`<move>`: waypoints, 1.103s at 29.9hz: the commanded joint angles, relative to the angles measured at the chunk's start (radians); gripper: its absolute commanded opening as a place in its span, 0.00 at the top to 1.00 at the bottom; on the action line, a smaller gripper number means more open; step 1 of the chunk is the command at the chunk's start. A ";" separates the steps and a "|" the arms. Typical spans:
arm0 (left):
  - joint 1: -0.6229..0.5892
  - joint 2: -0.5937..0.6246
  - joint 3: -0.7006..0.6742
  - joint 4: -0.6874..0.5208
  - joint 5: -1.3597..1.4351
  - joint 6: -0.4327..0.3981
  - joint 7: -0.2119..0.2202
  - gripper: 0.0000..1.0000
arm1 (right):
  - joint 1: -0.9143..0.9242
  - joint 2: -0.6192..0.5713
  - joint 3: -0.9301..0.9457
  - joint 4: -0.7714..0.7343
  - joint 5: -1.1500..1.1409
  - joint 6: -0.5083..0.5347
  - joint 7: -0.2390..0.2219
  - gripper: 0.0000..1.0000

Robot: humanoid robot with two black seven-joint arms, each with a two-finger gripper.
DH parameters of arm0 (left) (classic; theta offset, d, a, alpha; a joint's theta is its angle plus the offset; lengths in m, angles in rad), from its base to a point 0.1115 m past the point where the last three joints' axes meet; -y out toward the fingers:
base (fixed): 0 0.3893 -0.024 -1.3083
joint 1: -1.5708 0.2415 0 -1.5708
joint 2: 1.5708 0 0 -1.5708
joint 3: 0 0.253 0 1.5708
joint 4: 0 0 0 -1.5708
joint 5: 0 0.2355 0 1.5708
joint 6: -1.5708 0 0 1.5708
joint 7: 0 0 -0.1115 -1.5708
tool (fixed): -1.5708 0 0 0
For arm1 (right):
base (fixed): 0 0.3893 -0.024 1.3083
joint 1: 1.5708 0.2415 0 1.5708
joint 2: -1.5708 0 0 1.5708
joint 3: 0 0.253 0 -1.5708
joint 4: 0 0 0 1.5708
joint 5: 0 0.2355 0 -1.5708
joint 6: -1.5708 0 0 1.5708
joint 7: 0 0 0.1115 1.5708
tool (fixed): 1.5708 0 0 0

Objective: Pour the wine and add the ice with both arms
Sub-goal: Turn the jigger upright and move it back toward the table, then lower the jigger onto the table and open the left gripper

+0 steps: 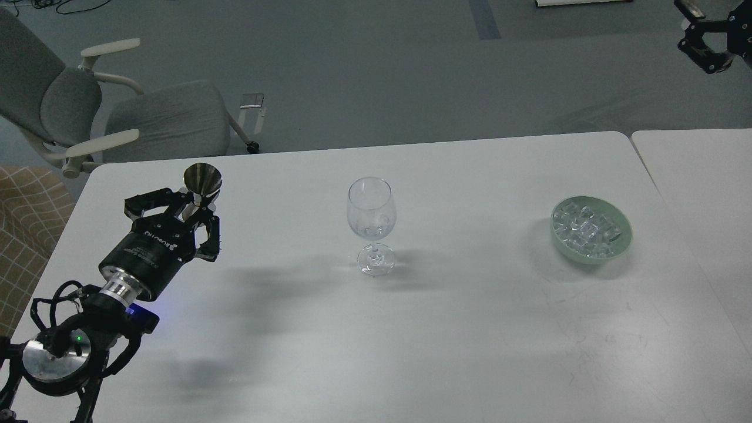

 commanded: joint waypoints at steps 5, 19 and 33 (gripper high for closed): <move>0.002 -0.021 -0.005 0.183 0.009 -0.110 -0.015 1.00 | -0.001 -0.001 0.000 0.000 0.000 0.000 0.000 0.00; -0.014 -0.018 -0.008 0.330 0.009 -0.148 -0.063 0.89 | -0.002 -0.002 0.000 0.000 -0.001 0.000 0.000 0.00; -0.018 -0.016 -0.007 0.339 0.009 -0.147 -0.071 0.73 | -0.002 -0.001 0.000 0.000 0.000 0.000 0.000 0.00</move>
